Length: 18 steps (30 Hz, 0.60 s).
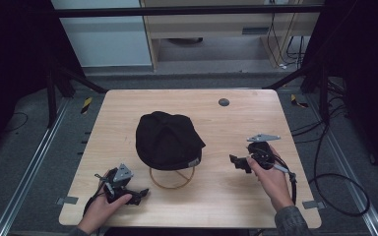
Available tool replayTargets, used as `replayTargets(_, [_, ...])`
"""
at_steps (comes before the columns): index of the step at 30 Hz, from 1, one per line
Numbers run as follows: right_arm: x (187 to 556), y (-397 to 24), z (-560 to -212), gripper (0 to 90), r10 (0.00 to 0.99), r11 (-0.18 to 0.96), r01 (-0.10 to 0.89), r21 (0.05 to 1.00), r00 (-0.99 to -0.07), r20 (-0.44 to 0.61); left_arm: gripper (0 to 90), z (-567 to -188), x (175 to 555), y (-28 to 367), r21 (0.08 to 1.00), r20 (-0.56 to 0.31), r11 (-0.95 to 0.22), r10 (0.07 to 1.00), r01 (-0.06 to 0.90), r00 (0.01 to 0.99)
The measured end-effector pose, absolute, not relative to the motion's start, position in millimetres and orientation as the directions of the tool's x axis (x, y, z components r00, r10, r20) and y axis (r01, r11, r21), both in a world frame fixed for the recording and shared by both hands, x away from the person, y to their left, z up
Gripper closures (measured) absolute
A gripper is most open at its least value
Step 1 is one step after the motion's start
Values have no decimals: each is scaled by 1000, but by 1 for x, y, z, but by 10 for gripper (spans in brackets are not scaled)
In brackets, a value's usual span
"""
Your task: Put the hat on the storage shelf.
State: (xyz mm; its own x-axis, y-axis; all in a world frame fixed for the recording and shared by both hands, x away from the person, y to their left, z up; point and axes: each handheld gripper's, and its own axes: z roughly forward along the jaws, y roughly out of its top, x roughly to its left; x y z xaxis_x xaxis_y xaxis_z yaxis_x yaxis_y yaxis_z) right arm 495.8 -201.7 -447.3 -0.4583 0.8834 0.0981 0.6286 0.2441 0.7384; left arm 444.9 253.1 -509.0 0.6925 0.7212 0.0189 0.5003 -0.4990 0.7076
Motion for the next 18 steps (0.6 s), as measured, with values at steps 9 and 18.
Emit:
replayTargets(9, [502, -204, -477, 150, 898, 205, 676, 708, -417, 138, 0, -509, 445, 253, 708, 20, -499, 722, 500, 692])
replayTargets(18, [503, -201, -500, 167, 913, 203, 698, 687, -389, 125, 0, -509, 445, 253, 707, 20, -499, 721, 500, 692])
